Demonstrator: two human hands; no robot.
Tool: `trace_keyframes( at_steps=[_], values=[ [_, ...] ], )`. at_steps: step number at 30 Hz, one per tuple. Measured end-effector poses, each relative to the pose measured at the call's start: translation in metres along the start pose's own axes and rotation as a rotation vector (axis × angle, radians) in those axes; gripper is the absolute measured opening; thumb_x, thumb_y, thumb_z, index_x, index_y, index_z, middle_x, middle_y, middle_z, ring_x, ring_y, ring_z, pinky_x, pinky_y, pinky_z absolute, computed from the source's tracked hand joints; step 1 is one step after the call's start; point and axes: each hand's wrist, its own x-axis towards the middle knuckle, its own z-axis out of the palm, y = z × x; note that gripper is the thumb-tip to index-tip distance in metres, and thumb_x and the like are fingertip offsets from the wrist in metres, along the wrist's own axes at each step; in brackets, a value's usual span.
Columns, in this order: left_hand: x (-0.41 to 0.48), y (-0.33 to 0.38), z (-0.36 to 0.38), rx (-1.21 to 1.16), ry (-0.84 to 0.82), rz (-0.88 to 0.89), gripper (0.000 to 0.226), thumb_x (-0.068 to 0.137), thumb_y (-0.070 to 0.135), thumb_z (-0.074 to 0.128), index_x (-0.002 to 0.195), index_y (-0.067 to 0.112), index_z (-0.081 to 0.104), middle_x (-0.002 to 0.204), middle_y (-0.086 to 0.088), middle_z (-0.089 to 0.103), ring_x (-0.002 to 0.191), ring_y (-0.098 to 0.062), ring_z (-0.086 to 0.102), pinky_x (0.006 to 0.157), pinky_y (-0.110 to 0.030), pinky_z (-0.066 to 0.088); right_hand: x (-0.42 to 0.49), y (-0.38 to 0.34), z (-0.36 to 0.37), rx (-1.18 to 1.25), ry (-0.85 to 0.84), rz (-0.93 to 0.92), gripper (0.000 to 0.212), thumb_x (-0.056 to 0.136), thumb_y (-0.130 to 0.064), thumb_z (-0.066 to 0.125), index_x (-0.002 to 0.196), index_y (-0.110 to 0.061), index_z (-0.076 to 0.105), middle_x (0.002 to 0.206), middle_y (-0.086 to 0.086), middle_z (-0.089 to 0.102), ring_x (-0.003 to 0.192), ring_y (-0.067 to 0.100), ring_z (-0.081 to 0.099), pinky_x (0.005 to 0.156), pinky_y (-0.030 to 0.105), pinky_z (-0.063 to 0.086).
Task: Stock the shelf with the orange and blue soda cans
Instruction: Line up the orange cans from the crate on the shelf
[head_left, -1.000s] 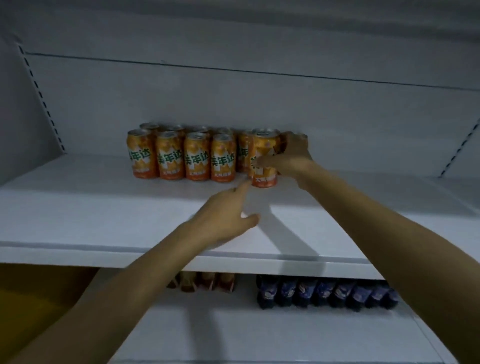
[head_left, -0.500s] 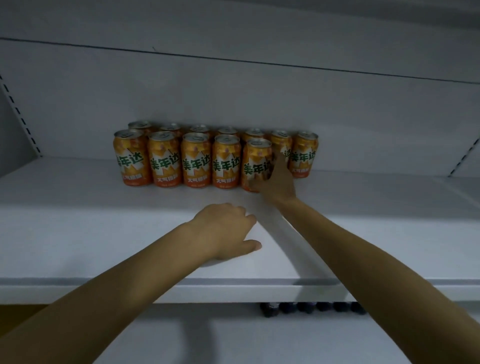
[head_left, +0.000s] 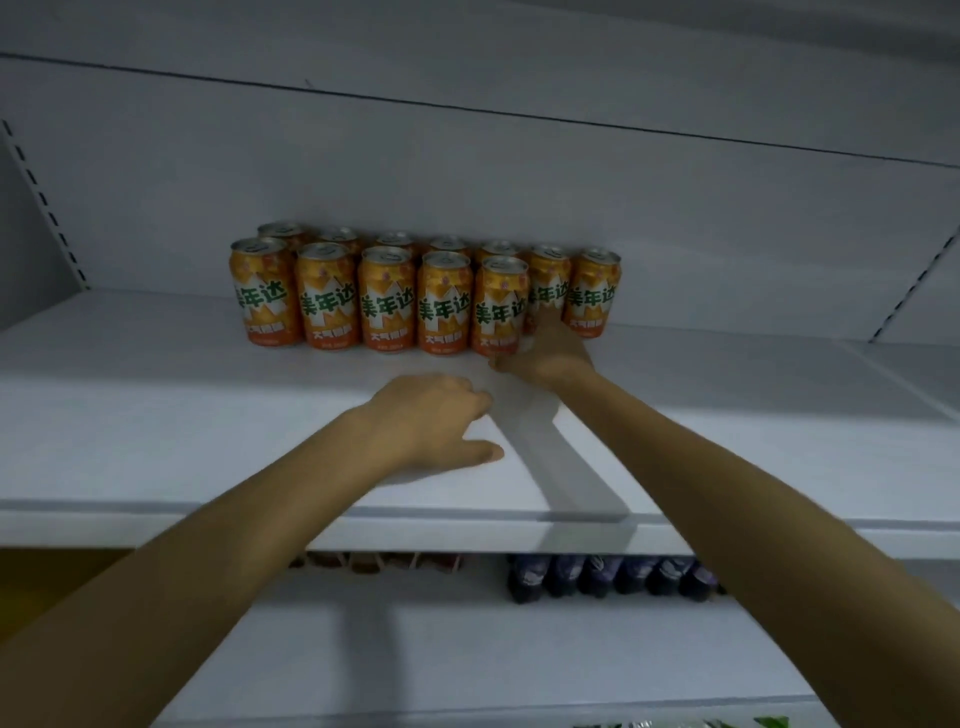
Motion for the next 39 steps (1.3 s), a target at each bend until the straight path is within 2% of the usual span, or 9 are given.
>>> trace_keyframes(
  at_steps=[4,8,14,17,22,26,32,36,39],
  values=[
    [-0.008,0.005,-0.023,0.148,0.105,-0.086,0.050,0.087,0.055,0.052,0.127,0.026,0.049,0.121,0.000,0.059,0.103,-0.022,0.056,0.069,-0.031,0.046,-0.044,-0.021,-0.045,-0.476,-0.288,-0.115,0.078,0.079,-0.034,0.075,0.143,-0.015,0.036,0.147,0.006,0.041,0.132,0.026,0.041,0.103,0.032,0.036],
    [-0.038,0.023,-0.051,0.290,0.099,-0.229,0.057,0.088,0.057,0.051,0.134,0.024,0.042,0.121,-0.002,0.058,0.104,-0.024,0.056,0.063,-0.033,0.044,-0.088,-0.029,-0.074,-0.636,-0.341,-0.166,0.079,0.077,-0.043,0.074,0.141,-0.012,0.039,0.144,0.008,0.043,0.129,0.028,0.043,0.102,0.034,0.038],
    [-0.122,0.057,-0.045,0.204,0.008,-0.431,0.063,0.086,0.056,0.055,0.136,0.021,0.041,0.125,-0.007,0.057,0.108,-0.029,0.055,0.081,-0.042,0.051,-0.166,-0.047,-0.065,-0.608,-0.423,-0.317,0.083,0.078,-0.046,0.073,0.141,-0.008,0.036,0.143,0.010,0.041,0.126,0.030,0.044,0.102,0.039,0.042],
    [-0.171,0.071,-0.035,0.190,-0.043,-0.539,0.060,0.087,0.056,0.053,0.136,0.023,0.040,0.123,-0.006,0.057,0.108,-0.028,0.055,0.074,-0.038,0.046,-0.206,-0.062,-0.042,-0.533,-0.464,-0.415,0.081,0.078,-0.043,0.074,0.140,-0.011,0.035,0.140,0.009,0.044,0.122,0.028,0.046,0.096,0.039,0.044],
    [-0.252,0.100,0.005,0.098,-0.111,-0.668,0.047,0.088,0.047,0.054,0.125,0.021,0.045,0.112,-0.004,0.058,0.101,-0.025,0.057,0.063,-0.032,0.039,-0.275,-0.060,0.022,-0.391,-0.519,-0.569,0.067,0.078,-0.043,0.070,0.130,-0.016,0.039,0.121,0.006,0.056,0.102,0.025,0.054,0.078,0.036,0.047],
    [-0.320,0.115,0.061,-0.022,-0.276,-0.763,0.053,0.091,0.047,0.052,0.135,0.020,0.040,0.116,-0.006,0.057,0.103,-0.025,0.056,0.065,-0.034,0.046,-0.325,-0.033,0.088,-0.387,-0.723,-0.535,0.082,0.078,-0.045,0.071,0.143,-0.016,0.030,0.140,0.007,0.046,0.121,0.026,0.049,0.094,0.041,0.046],
    [-0.429,0.115,0.150,-0.228,-0.500,-0.939,0.061,0.090,0.046,0.054,0.143,0.022,0.034,0.130,-0.005,0.052,0.112,-0.024,0.054,0.073,-0.032,0.046,-0.380,-0.008,0.184,-0.379,-1.012,-0.404,0.085,0.078,-0.045,0.073,0.145,-0.017,0.028,0.143,0.009,0.044,0.125,0.028,0.046,0.094,0.036,0.045],
    [-0.489,0.099,0.216,-0.416,-0.587,-0.965,0.056,0.091,0.039,0.057,0.137,0.013,0.040,0.120,-0.013,0.057,0.109,-0.029,0.056,0.077,-0.034,0.045,-0.416,0.002,0.263,-0.306,-1.148,-0.263,0.075,0.078,-0.039,0.074,0.138,-0.015,0.037,0.133,0.009,0.052,0.115,0.026,0.053,0.089,0.034,0.047],
    [-0.523,0.084,0.292,-0.615,-0.559,-0.959,0.053,0.088,0.033,0.064,0.131,0.007,0.046,0.116,-0.016,0.060,0.105,-0.029,0.058,0.077,-0.032,0.045,-0.447,0.020,0.331,-0.205,-1.211,-0.092,0.074,0.080,-0.034,0.075,0.140,-0.015,0.038,0.134,0.005,0.051,0.118,0.024,0.052,0.086,0.026,0.042]
  ],
)
